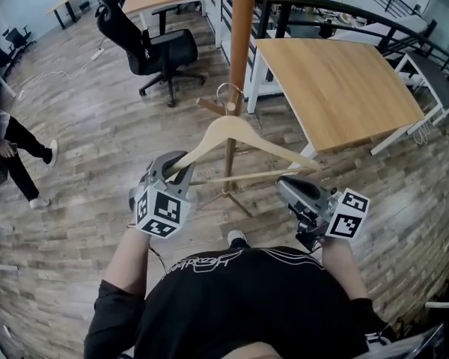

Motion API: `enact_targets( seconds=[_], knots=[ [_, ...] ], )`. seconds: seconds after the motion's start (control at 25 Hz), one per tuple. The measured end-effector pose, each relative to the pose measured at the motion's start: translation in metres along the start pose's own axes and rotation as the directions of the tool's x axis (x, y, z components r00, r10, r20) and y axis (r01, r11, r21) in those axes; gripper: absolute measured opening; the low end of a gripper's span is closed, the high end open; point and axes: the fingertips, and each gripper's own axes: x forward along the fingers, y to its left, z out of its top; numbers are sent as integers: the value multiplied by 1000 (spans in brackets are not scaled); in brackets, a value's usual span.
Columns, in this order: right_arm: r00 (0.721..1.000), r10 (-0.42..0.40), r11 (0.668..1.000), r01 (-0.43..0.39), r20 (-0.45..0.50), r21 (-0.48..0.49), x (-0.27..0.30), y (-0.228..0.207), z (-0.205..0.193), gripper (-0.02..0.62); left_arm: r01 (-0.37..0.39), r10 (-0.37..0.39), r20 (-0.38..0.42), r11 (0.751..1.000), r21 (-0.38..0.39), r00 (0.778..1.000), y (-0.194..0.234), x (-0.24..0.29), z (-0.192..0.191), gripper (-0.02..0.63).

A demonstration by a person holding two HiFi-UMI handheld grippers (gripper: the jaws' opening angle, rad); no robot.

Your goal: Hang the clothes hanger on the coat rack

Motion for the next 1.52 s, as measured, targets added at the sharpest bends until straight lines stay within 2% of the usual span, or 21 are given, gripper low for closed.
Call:
enact_targets(
  seconds=[0.12,0.28,0.56,0.88,1.16,1.28,1.44,1.52],
  knots=[
    [1000,3,1000,-3,-10,11,2,-10,0,41,-6,8,-35,999,43,999,-1,10,-8,71],
    [1000,4,1000,-3,-19,29,4,-24,0,41,0,2,-49,999,50,999,-4,24,-15,69],
    [999,13,999,-10,-41,54,9,-35,-3,41,-37,42,-56,995,89,998,3,37,-26,71],
    [999,-1,997,4,-46,72,5,-48,-11,41,-46,50,-57,996,76,997,11,59,-43,71],
    [999,-12,996,15,-33,87,-1,-58,-2,41,-44,47,-42,998,54,998,22,74,-39,74],
    [1000,-17,996,19,-25,87,-3,-56,-2,41,-38,39,-26,998,43,999,23,73,-37,122],
    [1000,-23,996,24,-17,81,-4,-51,-4,41,-24,24,16,999,28,1000,23,66,-32,242],
    [999,-32,996,33,-13,77,-5,-47,-5,41,-21,20,40,999,27,999,22,58,-27,258]
  ],
)
